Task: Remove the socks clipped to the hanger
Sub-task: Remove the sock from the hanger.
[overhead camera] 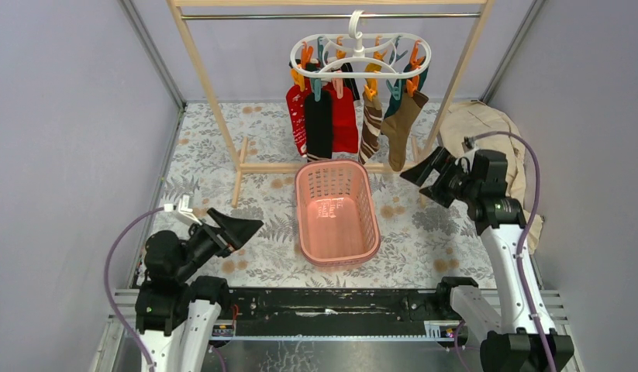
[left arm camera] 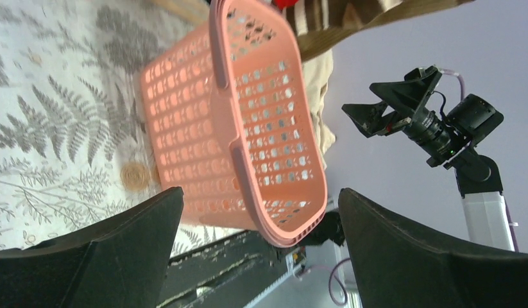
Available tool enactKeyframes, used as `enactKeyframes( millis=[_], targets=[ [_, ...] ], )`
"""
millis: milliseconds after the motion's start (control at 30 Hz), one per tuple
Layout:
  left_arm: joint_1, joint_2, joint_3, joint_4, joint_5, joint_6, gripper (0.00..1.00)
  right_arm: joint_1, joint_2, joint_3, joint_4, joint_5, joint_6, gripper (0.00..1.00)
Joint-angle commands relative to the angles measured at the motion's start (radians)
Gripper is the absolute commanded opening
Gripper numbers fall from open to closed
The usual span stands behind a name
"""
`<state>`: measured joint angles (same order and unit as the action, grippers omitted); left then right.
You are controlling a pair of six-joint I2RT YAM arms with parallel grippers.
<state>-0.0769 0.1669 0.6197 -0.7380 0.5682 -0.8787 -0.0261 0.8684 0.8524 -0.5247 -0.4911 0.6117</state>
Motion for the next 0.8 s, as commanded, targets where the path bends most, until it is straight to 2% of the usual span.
enactKeyframes(
  millis=[0, 133, 267, 500, 600, 767],
  targets=[
    [-0.003, -0.032, 0.088, -0.037, -0.151, 0.0, 0.99, 0.003, 0.053, 0.165, 0.077, -0.086, 0.064, 1.0],
    [-0.003, 0.018, 0.152, -0.021, -0.19, -0.02, 0.99, 0.003, 0.043, 0.253, 0.042, -0.012, 0.053, 1.0],
    [-0.003, 0.114, 0.194, 0.111, -0.166, -0.045, 0.99, 0.003, -0.028, 0.274, -0.007, 0.096, 0.021, 1.0],
    [-0.003, 0.432, 0.428, 0.131, -0.081, 0.051, 0.99, 0.003, -0.198, 0.165, -0.095, 0.086, -0.023, 1.0],
    [-0.003, 0.498, 0.495, 0.134, -0.059, 0.077, 0.99, 0.003, -0.254, 0.11, -0.092, 0.13, -0.054, 1.0],
    [-0.003, 0.55, 0.541, 0.168, -0.074, 0.09, 0.99, 0.003, -0.257, 0.056, -0.024, 0.167, -0.053, 1.0]
  ],
)
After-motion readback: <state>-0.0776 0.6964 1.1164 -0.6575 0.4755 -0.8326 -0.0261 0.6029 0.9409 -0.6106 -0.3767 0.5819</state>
